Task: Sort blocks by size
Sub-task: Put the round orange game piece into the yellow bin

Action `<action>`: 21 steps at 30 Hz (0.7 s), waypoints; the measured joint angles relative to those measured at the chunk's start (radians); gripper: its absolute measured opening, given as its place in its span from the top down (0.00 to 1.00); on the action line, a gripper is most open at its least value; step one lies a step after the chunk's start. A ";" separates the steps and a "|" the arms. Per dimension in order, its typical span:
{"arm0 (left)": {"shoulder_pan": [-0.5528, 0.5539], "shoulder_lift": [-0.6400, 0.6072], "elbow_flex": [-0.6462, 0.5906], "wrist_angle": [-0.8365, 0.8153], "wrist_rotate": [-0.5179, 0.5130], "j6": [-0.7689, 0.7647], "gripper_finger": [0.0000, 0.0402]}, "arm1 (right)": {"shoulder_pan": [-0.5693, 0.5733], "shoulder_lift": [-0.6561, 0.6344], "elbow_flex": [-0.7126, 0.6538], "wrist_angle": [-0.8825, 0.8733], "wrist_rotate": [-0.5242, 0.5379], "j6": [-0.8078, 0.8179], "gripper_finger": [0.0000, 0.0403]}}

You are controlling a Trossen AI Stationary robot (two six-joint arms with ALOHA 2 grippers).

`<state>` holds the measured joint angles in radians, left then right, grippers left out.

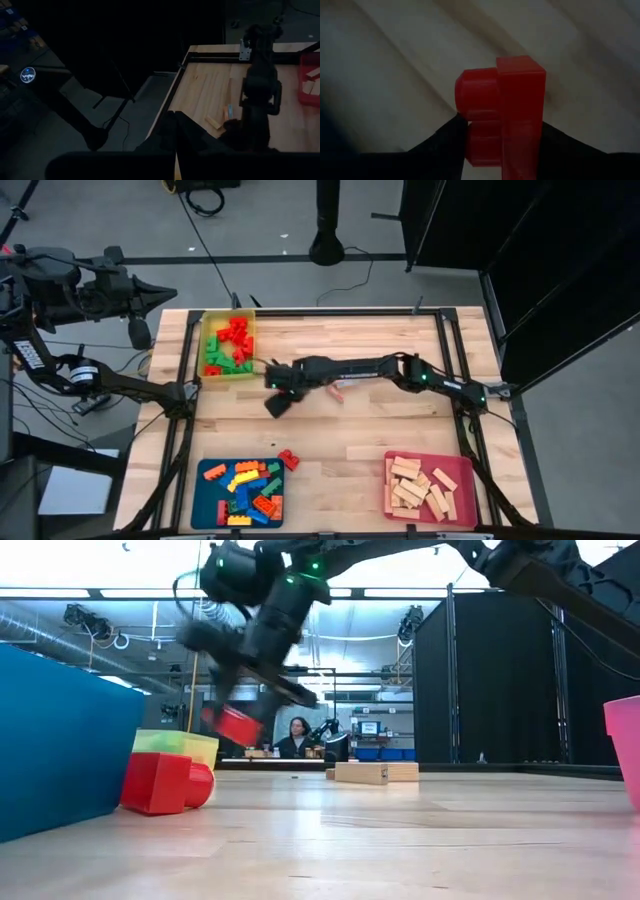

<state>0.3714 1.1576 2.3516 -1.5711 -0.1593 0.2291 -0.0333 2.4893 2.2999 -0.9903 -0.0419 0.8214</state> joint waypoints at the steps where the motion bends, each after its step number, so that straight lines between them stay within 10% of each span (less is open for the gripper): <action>1: 0.000 0.000 0.000 0.000 0.000 0.000 0.99 | -0.010 0.000 0.009 0.062 0.000 -0.002 0.56; 21: 0.000 0.000 0.000 0.000 -0.005 0.003 0.99 | -0.227 0.049 0.021 0.881 -0.070 -0.053 0.56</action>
<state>0.3714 1.1576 2.3516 -1.5711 -0.1643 0.2317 -0.2608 2.5384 2.3205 -0.1091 -0.1122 0.7683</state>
